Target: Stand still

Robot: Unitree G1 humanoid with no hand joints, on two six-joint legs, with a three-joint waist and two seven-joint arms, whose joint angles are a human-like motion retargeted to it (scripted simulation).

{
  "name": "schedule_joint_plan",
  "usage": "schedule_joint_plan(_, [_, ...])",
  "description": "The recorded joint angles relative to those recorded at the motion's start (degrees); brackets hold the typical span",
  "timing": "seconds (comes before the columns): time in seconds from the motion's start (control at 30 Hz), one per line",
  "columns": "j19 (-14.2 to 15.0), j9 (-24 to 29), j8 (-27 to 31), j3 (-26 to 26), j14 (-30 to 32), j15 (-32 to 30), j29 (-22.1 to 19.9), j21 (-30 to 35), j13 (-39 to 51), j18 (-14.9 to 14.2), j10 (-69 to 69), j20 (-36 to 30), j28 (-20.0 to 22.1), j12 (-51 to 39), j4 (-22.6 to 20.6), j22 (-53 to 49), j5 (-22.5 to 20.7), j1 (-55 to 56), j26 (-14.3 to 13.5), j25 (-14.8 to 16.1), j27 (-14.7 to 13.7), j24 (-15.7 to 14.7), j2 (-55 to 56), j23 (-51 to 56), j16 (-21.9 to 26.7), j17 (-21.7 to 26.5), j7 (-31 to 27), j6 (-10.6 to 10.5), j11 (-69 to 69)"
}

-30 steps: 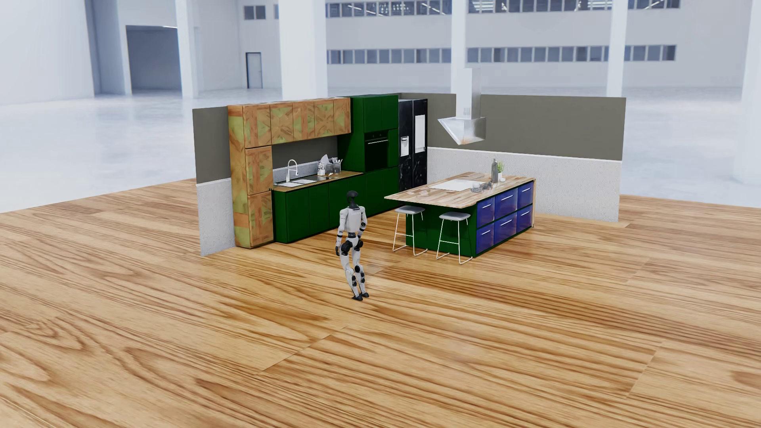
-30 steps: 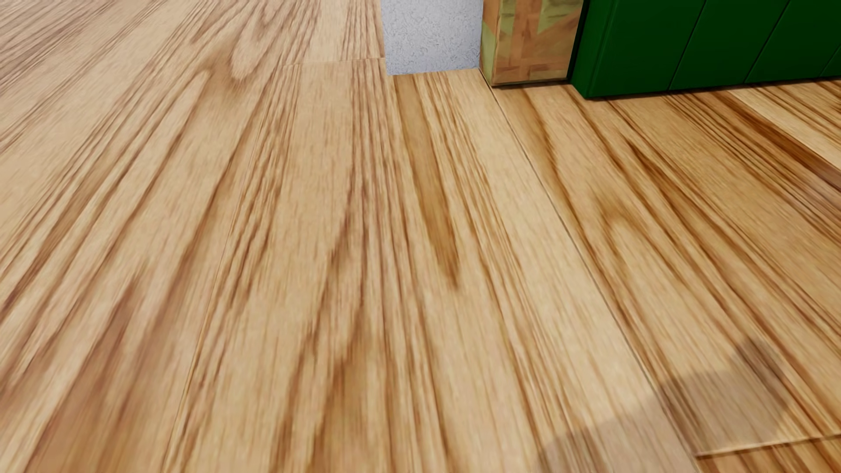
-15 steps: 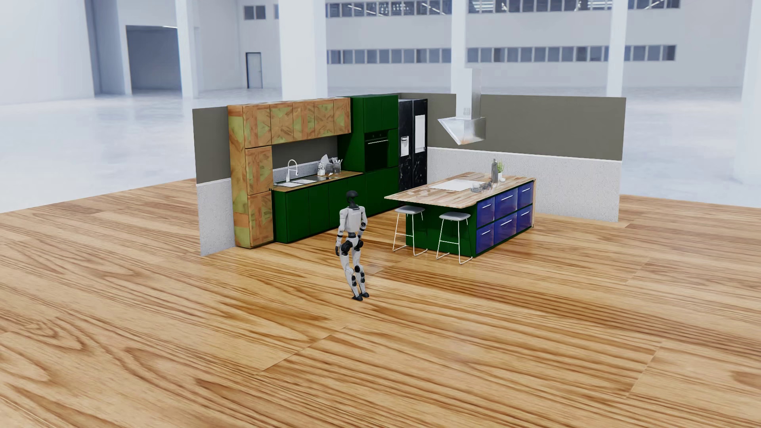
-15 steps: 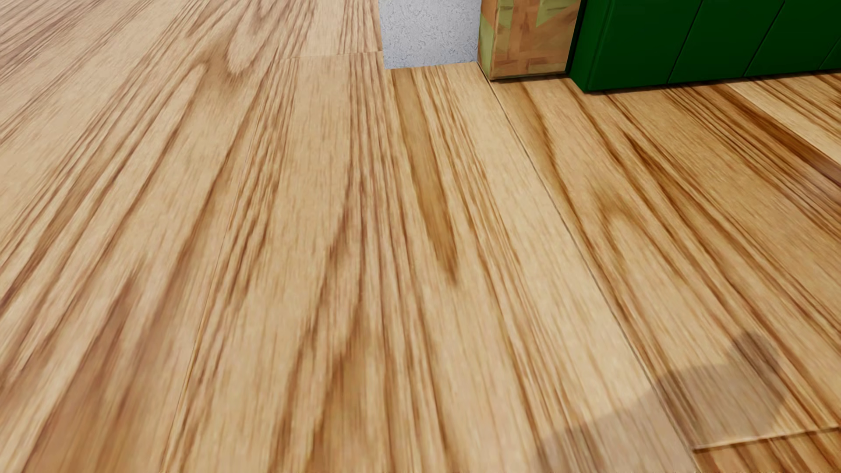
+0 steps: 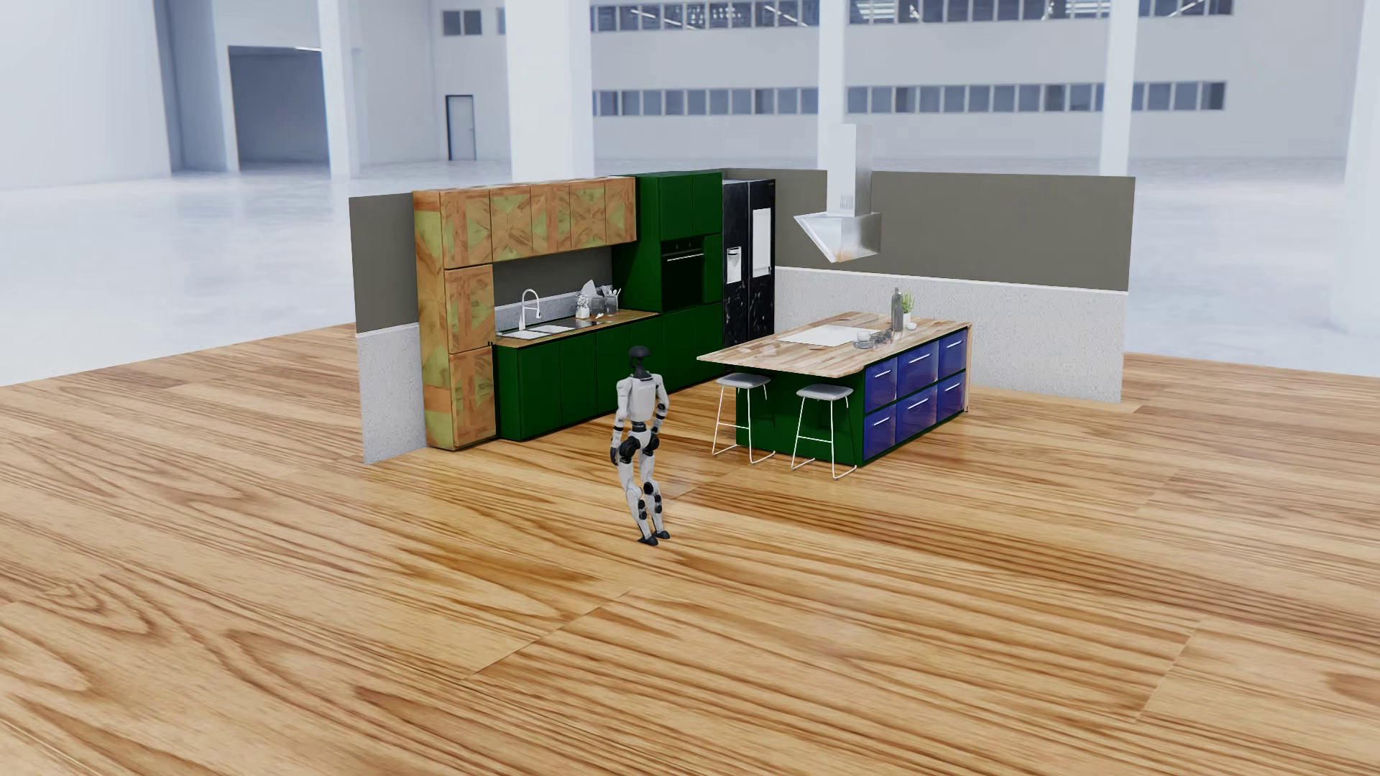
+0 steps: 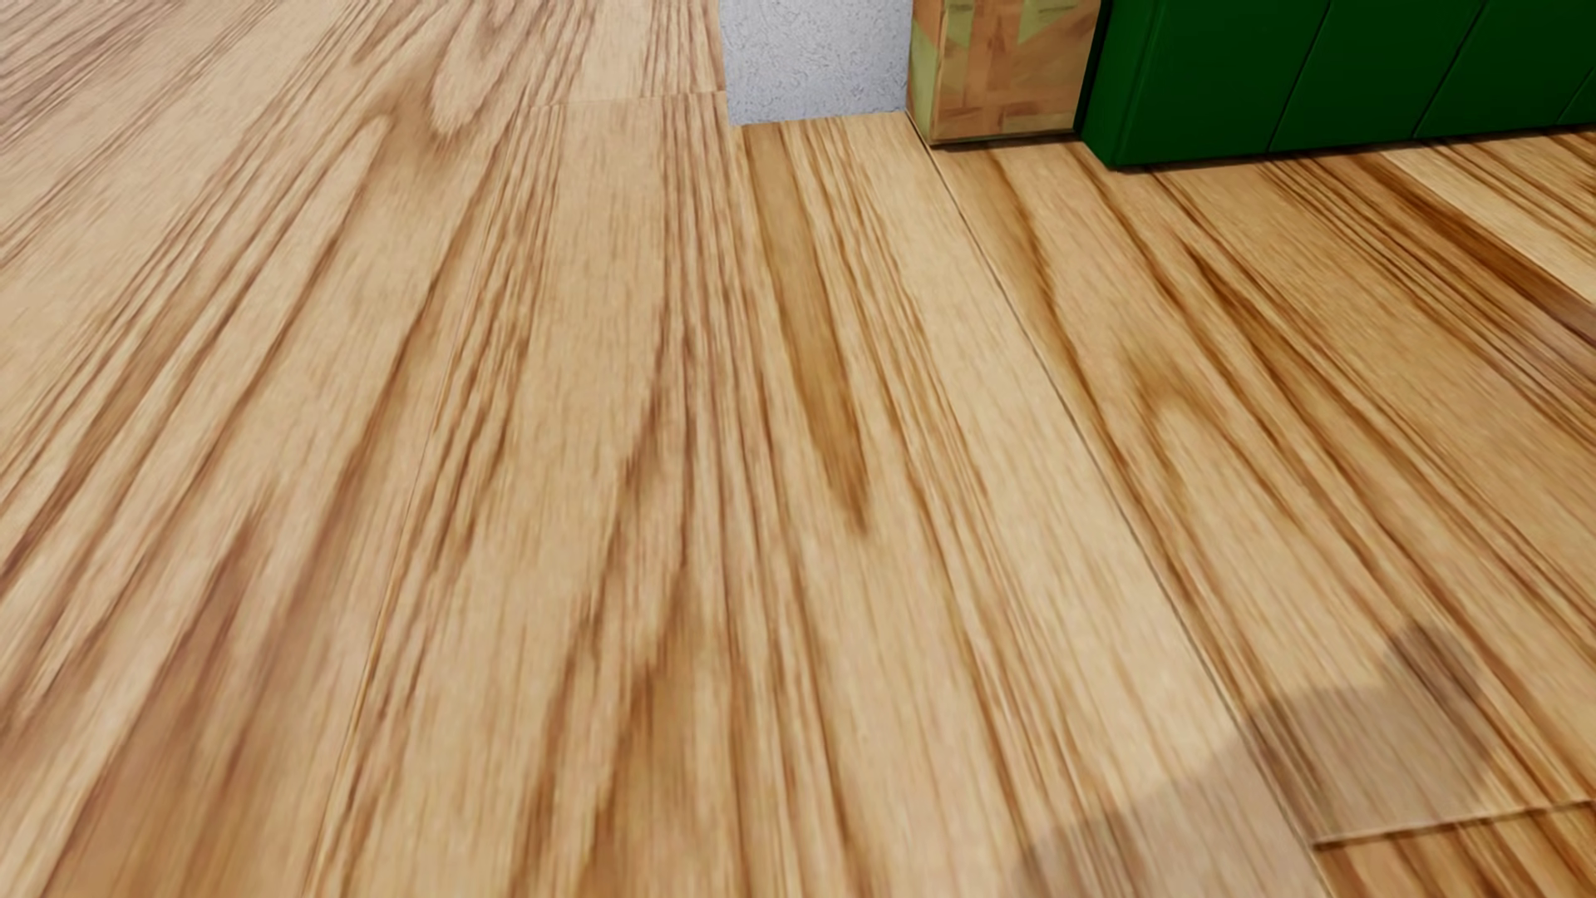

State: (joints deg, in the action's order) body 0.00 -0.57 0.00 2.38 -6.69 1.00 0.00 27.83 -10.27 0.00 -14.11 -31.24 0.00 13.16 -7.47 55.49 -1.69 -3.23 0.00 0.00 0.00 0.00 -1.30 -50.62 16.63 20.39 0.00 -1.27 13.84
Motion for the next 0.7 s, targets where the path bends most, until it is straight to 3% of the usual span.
schedule_joint_plan(0.7, [0.00,-0.47,0.00,0.23,0.09,-0.41,0.00,-0.41,0.38,0.00,-0.50,0.81,0.00,0.00,-0.37,-0.24,0.36,1.08,0.00,0.00,0.00,0.00,0.99,0.29,-0.34,-0.35,0.00,0.26,0.14])
